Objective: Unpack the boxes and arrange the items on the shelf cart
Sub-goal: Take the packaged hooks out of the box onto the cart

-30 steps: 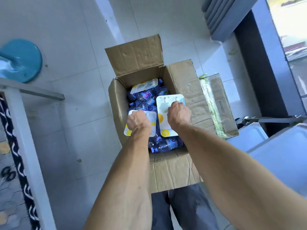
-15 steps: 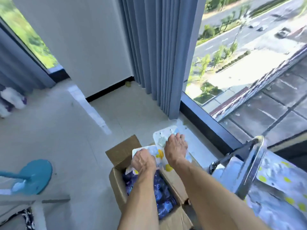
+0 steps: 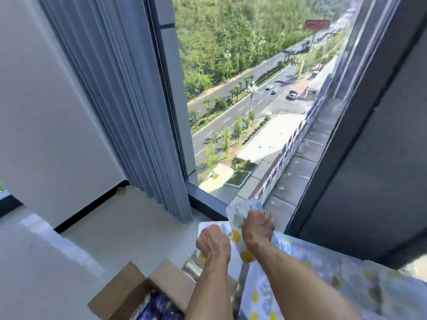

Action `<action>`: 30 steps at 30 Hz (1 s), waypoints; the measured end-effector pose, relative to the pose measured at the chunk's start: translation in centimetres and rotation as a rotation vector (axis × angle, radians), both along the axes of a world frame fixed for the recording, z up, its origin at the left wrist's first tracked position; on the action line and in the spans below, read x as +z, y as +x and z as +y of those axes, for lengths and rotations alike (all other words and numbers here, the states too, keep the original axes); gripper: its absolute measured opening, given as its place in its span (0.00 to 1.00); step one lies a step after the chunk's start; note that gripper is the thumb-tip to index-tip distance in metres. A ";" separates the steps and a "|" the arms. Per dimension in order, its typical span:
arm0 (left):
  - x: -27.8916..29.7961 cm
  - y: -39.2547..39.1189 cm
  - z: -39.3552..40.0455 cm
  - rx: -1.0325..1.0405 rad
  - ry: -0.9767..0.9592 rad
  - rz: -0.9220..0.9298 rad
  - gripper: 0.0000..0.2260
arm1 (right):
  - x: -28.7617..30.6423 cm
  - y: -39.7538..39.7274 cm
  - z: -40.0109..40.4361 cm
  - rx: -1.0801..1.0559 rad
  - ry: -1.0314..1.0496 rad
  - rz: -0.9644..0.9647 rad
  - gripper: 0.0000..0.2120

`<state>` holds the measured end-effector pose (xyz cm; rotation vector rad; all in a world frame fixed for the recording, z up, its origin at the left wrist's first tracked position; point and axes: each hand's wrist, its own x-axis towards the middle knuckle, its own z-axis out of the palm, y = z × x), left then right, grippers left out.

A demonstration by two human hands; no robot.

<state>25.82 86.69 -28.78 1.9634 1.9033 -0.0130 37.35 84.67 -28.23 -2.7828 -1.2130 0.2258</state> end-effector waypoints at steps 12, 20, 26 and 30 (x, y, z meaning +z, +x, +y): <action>-4.0 18.0 -14.1 -0.100 -0.077 0.060 0.08 | -4.1 19.0 -15.9 -0.169 -0.127 0.143 0.15; -8.4 27.8 -21.0 -0.227 -0.139 0.115 0.09 | -8.2 28.7 -25.2 -0.414 -0.195 0.301 0.13; -12.0 31.5 -20.4 -0.234 -0.169 0.165 0.08 | -12.0 32.8 -27.4 -0.508 -0.275 0.367 0.13; -14.4 32.7 -19.0 -0.222 -0.165 0.184 0.07 | -15.1 34.1 -27.0 -0.509 -0.295 0.381 0.13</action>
